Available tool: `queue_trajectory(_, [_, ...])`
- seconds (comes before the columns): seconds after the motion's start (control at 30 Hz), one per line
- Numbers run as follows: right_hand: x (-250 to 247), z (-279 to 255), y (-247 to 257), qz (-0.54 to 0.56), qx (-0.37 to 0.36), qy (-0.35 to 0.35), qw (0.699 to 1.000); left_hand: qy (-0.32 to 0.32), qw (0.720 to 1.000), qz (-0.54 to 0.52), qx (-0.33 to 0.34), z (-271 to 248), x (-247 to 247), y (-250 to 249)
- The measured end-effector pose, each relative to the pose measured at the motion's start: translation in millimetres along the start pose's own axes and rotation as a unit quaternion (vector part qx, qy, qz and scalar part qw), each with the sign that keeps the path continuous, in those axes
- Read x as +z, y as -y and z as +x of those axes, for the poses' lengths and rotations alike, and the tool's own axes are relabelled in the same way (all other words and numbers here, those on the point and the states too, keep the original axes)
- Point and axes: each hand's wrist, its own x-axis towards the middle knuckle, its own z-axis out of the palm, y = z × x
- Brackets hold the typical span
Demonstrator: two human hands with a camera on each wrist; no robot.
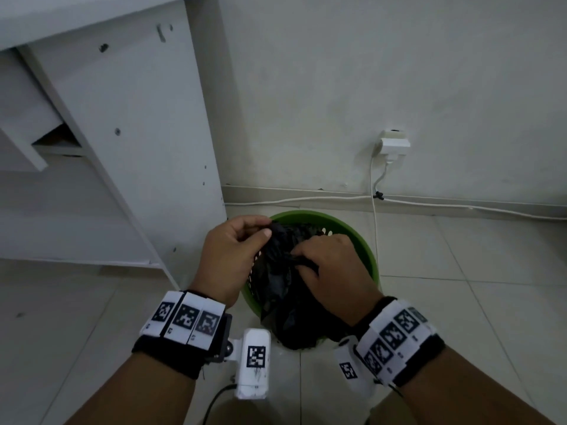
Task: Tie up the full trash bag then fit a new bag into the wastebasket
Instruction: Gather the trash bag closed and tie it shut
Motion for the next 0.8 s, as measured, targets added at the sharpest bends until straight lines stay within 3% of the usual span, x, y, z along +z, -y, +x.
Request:
queue_trajectory(0.1, [-4, -4, 4, 0.02, 0.03, 0.027, 0.999, 0.016, 1.0, -0.003, 0.012, 3, -2, -4])
queue_trajectory(0.27, [-10, 6, 6, 0.156, 0.084, -0.039, 0.983, 0.106, 0.992, 0.028, 0.06, -4, 2, -15])
queue_trajectory(0.4, [-6, 21, 8, 0.235, 0.101, 0.005, 0.967, 0.156, 0.986, -0.004, 0.059, -10, 5, -26])
queue_trajectory(0.5, [-5, 28, 12, 0.3, 0.099, 0.049, 0.947, 0.128, 0.99, -0.036, 0.04, -13, 6, -34])
queue_trajectory(0.67, [2, 30, 22, 0.251, 0.107, 0.029, 0.962, 0.009, 0.999, -0.029, 0.034, -6, 4, -41])
queue_trajectory(0.8, [-1, 29, 32, 0.249, 0.106, -0.016, 0.963, -0.016, 0.996, -0.088, 0.019, -8, 7, -48])
